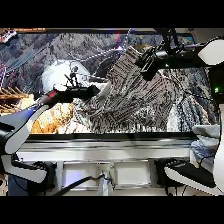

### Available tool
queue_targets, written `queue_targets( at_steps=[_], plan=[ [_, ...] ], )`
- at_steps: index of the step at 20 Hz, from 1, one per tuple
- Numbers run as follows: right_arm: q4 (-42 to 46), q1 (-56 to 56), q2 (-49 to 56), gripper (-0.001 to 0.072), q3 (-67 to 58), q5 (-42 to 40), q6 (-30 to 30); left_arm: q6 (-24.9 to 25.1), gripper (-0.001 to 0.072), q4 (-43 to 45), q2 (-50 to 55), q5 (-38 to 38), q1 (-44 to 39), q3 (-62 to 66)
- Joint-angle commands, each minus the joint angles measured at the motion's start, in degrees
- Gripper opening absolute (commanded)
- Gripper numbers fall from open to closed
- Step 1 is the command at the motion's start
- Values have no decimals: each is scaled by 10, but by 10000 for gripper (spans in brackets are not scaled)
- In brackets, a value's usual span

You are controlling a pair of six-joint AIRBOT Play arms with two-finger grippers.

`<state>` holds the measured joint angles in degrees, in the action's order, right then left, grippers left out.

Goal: Fold the clothes and pants, and hang the long-sleeved shirts on hangers.

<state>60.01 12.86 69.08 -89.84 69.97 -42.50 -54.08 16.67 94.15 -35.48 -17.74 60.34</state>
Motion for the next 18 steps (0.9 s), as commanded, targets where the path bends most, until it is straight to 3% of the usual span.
queue_targets(
  at_steps=[1,2,9,13,18],
  plan=[
    [0,0,0,24,0,6,-2,10,59,-4,14,-17,1,1],
    [0,0,0,25,0,11,-2,10,20,-5,10,-16,3,1],
    [29,0,0,24,0,21,-1,12,18,-5,-37,-45,113,22],
    [54,0,2,24,0,21,-1,68,18,-12,-74,-85,170,56],
    [92,0,14,24,0,20,-1,117,18,-48,-133,-123,186,89]
  ],
)
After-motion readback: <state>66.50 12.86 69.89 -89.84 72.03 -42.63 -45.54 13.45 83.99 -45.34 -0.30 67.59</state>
